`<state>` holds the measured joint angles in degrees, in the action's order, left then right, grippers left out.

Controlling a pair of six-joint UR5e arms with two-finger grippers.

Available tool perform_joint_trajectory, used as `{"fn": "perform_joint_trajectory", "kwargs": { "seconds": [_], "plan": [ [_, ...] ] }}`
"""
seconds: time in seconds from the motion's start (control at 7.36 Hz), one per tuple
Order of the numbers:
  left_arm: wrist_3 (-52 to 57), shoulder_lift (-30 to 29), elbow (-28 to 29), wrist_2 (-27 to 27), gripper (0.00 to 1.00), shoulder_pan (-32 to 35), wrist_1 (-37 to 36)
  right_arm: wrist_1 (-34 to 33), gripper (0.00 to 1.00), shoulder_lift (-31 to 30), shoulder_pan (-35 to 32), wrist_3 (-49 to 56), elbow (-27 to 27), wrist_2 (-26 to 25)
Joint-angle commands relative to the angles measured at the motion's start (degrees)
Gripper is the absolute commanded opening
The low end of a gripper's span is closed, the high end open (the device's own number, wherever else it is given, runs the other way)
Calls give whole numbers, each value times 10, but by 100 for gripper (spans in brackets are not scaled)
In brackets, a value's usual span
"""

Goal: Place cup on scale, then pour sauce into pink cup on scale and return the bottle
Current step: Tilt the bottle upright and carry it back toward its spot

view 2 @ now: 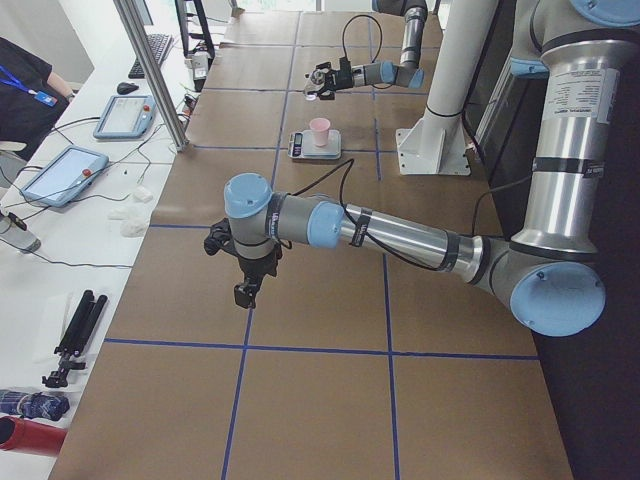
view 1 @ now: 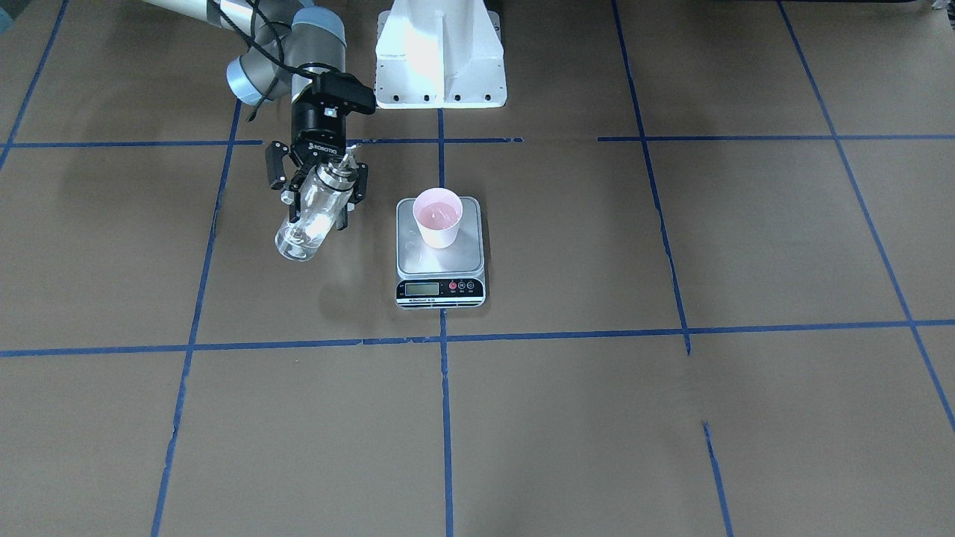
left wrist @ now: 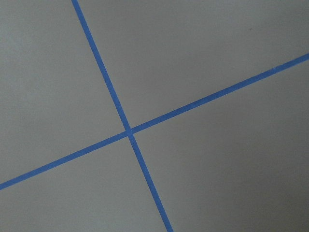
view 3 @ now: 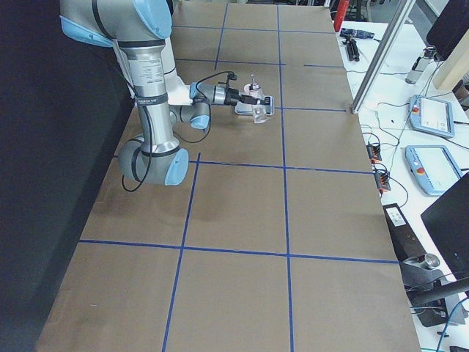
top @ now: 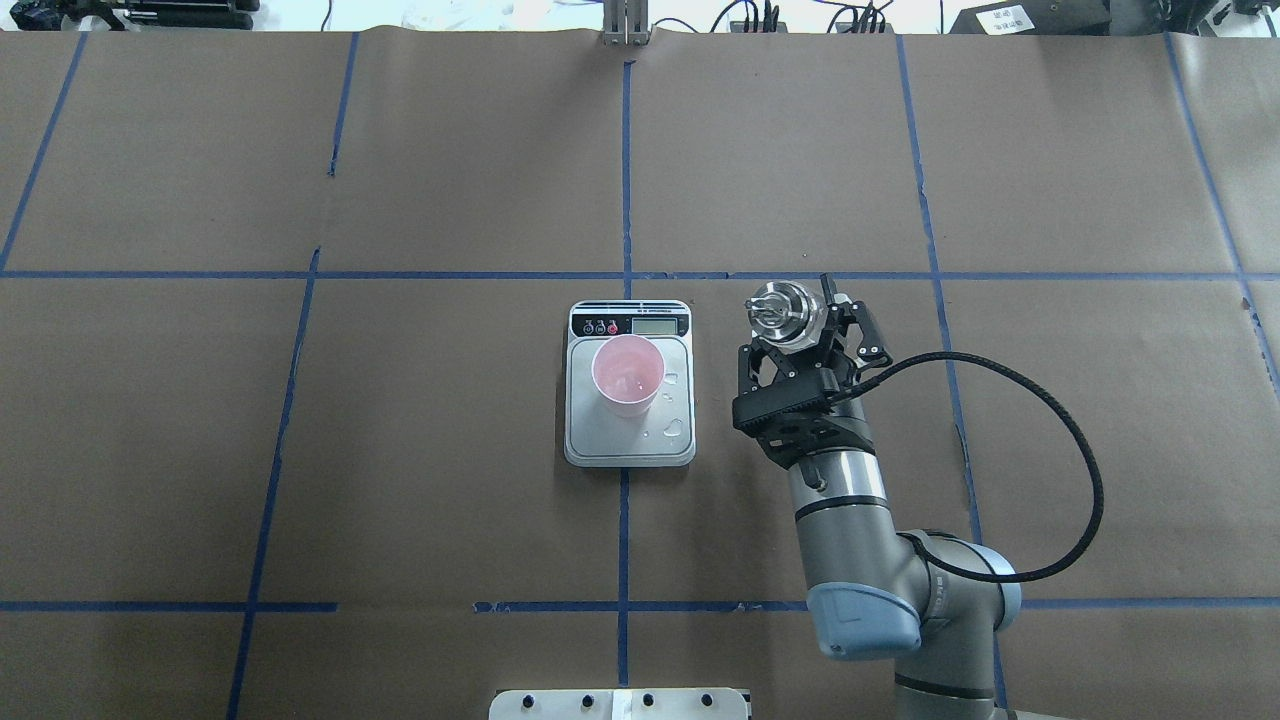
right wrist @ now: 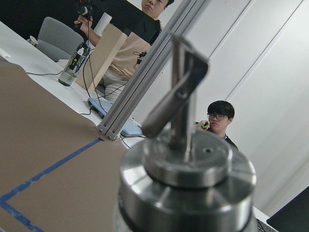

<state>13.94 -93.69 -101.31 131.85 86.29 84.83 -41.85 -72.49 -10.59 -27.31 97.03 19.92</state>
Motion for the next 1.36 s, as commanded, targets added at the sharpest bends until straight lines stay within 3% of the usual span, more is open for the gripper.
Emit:
{"fn": "perform_joint_trajectory", "kwargs": {
  "seconds": [0.0, 0.54, 1.22],
  "plan": [
    [-1, 1, -25, -1, 100, 5, -4, 32, 0, -62, -30, -27, 18, 40],
    [-1, 9, -49, -1, 100, 7, -5, 34, 0, -135, -136, -271, 36, 234],
    [-1, 9, -52, -1, 100, 12, -5, 33, 0, -177, -152, -336, 29, 290]
  ]
}}
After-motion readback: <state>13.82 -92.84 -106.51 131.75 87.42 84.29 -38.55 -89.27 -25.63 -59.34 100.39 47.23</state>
